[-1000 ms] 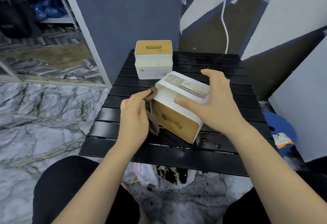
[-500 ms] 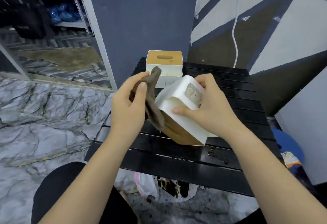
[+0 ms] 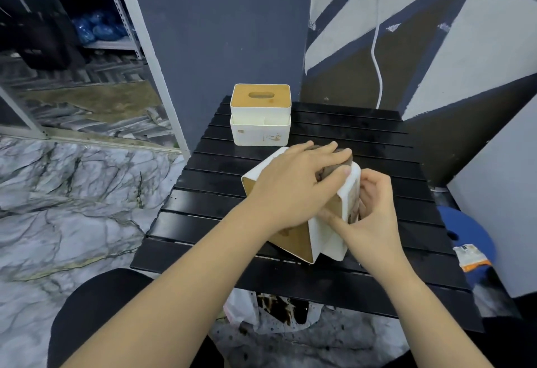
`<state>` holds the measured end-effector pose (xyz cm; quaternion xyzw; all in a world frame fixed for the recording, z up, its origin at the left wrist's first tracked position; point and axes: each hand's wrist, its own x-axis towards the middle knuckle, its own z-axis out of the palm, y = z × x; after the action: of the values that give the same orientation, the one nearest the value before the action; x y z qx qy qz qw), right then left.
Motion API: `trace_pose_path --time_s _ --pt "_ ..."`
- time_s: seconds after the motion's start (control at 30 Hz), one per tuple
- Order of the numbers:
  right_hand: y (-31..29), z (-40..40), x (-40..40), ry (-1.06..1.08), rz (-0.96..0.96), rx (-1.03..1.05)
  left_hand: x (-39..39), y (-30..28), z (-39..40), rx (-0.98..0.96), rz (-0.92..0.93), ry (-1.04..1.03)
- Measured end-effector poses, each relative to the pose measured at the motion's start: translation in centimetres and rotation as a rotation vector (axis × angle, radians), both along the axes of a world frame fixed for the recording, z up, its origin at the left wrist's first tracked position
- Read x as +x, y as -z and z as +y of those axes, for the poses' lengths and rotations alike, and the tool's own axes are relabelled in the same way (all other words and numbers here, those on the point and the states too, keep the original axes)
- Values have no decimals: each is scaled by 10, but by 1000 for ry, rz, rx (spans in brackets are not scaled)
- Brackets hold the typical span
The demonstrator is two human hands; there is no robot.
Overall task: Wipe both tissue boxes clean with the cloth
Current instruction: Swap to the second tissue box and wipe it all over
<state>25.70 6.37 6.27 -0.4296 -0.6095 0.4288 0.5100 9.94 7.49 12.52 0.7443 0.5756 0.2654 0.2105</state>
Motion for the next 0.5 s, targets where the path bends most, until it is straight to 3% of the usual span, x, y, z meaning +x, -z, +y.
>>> trace_pose_path --time_s 0.17,0.3,0.4,0.5 --pt "9 -3 6 14 8 -21 -28 2 19 -109 -112 -20" --pt "6 0 1 23 -10 -5 -55 11 32 -170 -359 -81" --pt "4 3 -3 28 -23 -9 -72 23 35 -263 -668 -160" --pt "4 5 -2 31 -43 -22 -80 46 28 -413 -1153 -257"
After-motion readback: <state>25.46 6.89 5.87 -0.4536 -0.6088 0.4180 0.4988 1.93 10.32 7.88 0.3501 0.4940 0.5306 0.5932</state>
